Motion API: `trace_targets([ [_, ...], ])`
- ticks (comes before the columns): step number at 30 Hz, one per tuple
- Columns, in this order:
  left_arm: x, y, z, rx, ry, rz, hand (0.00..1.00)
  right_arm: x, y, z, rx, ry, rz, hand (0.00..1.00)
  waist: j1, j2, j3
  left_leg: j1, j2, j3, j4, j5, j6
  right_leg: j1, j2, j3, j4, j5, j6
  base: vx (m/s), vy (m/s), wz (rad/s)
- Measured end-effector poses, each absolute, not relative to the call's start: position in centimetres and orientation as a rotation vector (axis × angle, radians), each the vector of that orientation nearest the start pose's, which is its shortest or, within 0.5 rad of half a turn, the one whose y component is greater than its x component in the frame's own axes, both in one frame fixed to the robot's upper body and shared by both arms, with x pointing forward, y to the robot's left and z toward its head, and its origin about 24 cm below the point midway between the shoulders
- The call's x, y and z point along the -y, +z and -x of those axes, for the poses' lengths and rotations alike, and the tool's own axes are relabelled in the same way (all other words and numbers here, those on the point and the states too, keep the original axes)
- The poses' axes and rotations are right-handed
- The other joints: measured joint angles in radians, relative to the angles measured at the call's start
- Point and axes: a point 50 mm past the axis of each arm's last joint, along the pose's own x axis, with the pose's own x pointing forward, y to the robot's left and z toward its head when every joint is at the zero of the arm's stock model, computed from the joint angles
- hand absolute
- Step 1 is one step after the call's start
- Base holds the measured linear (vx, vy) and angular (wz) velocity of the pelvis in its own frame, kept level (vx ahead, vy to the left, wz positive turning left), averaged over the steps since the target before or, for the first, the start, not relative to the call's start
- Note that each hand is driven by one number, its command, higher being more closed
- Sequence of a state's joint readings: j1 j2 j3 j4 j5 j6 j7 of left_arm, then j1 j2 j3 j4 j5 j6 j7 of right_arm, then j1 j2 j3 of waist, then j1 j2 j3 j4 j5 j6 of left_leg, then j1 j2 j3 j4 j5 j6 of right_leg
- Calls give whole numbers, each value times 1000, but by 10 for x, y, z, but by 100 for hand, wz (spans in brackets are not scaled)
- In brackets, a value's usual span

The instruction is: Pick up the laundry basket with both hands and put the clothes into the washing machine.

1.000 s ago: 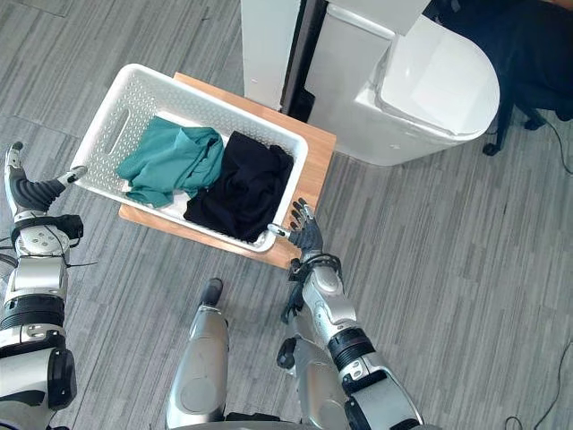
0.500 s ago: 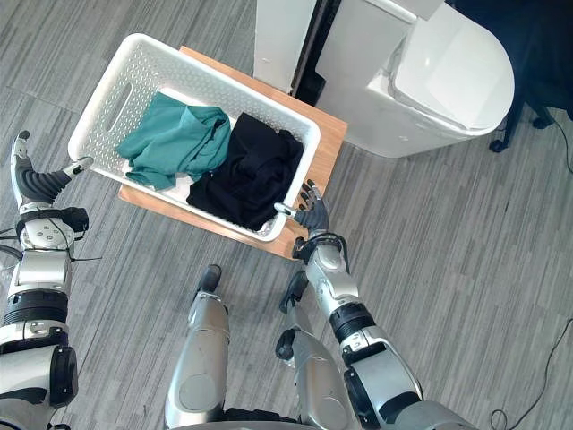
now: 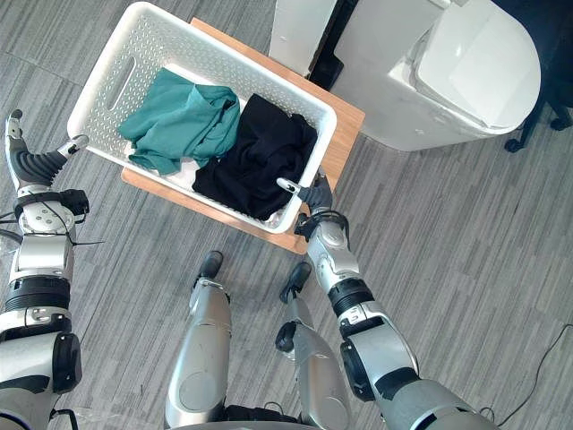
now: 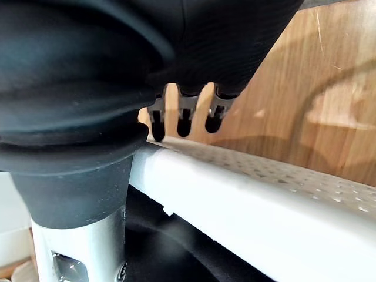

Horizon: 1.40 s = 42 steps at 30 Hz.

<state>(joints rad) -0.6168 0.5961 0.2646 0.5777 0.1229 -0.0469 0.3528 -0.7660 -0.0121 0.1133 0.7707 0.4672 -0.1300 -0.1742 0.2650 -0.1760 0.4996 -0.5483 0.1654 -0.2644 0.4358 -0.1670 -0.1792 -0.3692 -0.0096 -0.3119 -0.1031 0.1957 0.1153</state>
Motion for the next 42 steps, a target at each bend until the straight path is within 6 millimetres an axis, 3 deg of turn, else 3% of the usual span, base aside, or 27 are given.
trace_targets([
  [1, -334, 182, -329, 265, 722, -487, 0, 83, 106, -378, 25, 67, -306, 0, 3, 0, 0, -11, 12, 2, -1, 1, 0, -9, 4, -19, 1, -30, 37, -15, -28, -23],
  [2, -332, 185, -330, 277, 716, -485, 0, 82, 108, -380, 30, 72, -281, 0, 8, 0, 0, -20, 27, 7, -1, 1, 0, -13, 9, -41, 4, -46, 43, -8, -24, -21],
  [5, -317, 191, -339, 301, 674, -476, 0, 86, 104, -382, 21, 64, -198, 0, 25, -1, -1, -32, 23, 0, 22, -11, -14, -17, 7, -68, 4, 14, -32, 7, -5, 3],
  [10, -315, 191, -340, 306, 666, -469, 0, 85, 105, -386, 20, 102, 11, 0, 23, 0, 0, -44, 38, -8, 32, -19, -27, -25, 30, -76, 4, 23, -53, 8, 4, -4],
  [16, -312, 195, -342, 315, 643, -466, 0, 114, 110, -392, 40, 51, 162, 0, 26, 1, -1, -58, 31, -15, 43, -20, -27, -31, 28, -79, 4, 26, -56, -9, 61, 3],
  [19, -311, 195, -342, 315, 639, -470, 0, 132, 111, -395, 29, -5, 166, 0, 25, 8, -4, -67, 22, -18, 56, -23, -23, -33, 23, -79, 4, 35, -70, -15, 81, 4],
  [21, -311, 195, -342, 312, 629, -474, 0, 155, 109, -397, -22, -81, 152, 0, 29, 11, -3, -69, 13, -17, 58, -22, -22, -35, 16, -77, 4, 37, -73, -22, 85, 3],
  [22, -311, 194, -342, 306, 624, -477, 0, 184, 101, -396, -106, -165, 149, 0, 30, 16, -3, -72, 6, -16, 61, -22, -22, -36, 10, -77, 4, 40, -75, -18, 83, 5],
  [26, -315, 194, -341, 303, 636, -471, 0, 223, 70, -381, -274, -278, 121, 0, 23, 19, -3, -75, 0, -9, 75, -25, -17, -39, 5, -67, 4, 56, -93, -3, 94, -3],
  [32, -315, 191, -340, 297, 635, -474, 0, 245, 75, -378, -261, -340, 76, 0, 12, 36, -7, -65, 8, 21, 83, -28, -12, -47, 10, -23, 4, 72, -96, -27, 64, -17],
  [38, -324, 173, -332, 241, 652, -484, 0, 254, 79, -377, -234, -382, -38, 0, -8, 38, -9, -54, 8, 35, 82, -28, -9, -44, 7, 2, 4, 62, -33, -56, 62, -8],
  [42, -333, 162, -323, 205, 681, -484, 0, 253, 102, -379, -112, -381, -58, 0, -8, 38, -9, -38, 8, 49, 74, -28, -9, -39, 5, 20, 4, 66, -36, -10, 39, -6],
])
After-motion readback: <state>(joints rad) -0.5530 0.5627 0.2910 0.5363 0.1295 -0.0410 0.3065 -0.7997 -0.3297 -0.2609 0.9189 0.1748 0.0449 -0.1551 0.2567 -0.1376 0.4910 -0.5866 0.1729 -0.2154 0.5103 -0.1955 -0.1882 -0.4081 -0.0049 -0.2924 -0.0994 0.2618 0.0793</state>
